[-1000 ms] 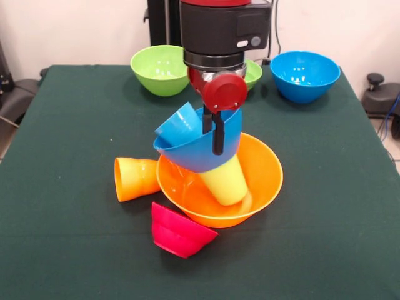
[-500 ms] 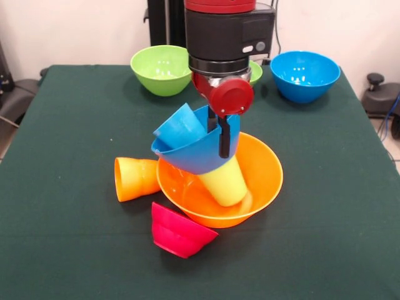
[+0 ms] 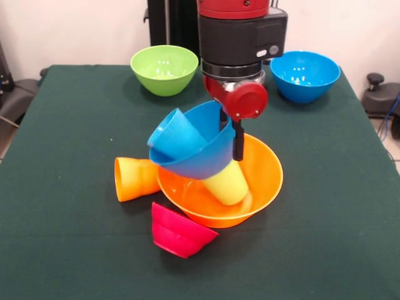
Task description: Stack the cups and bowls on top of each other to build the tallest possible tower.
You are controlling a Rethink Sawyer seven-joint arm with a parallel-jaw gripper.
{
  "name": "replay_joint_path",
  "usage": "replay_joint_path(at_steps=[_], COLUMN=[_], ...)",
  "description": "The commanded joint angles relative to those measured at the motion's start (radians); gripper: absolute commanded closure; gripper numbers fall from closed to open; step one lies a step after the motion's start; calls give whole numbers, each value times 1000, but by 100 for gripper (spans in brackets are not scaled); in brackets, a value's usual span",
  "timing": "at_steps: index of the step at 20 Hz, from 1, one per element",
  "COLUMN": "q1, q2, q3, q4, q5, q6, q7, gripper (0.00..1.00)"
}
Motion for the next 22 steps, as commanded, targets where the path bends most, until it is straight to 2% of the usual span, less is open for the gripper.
replay_joint_path(at_steps=[1,10,22], q1=[46,73,68], q2=[79,84,83], q3=[64,43,64], q4=[-39,-87,-50], q5=[-32,-12,-12], q6=[20,74,32], q7=[41,66,51], gripper=[0,0,0])
